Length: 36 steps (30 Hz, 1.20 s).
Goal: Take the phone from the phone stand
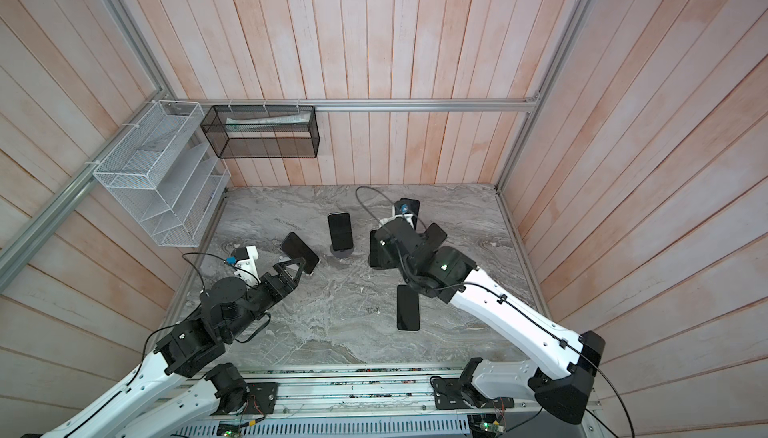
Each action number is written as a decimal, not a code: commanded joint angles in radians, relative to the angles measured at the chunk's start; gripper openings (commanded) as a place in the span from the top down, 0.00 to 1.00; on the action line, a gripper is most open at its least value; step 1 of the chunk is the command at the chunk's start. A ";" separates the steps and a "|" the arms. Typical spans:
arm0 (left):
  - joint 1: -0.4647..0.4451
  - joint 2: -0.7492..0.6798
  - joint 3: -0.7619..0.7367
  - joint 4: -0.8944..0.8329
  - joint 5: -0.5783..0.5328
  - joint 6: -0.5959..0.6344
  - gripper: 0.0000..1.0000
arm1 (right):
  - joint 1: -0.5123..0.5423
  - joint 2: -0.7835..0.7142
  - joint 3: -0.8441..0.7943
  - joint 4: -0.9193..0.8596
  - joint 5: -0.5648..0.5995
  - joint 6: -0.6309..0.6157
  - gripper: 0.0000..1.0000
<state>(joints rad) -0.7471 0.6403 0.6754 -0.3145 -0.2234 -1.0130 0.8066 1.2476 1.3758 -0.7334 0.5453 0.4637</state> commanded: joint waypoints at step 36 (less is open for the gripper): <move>-0.001 0.055 0.043 -0.056 -0.067 -0.014 0.04 | -0.912 0.844 0.307 0.298 -0.596 -0.254 0.44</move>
<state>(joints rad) -0.7471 0.7082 0.7181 -0.3538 -0.2893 -1.0164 -0.1143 2.1044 1.6909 -0.4358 -0.0616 0.2085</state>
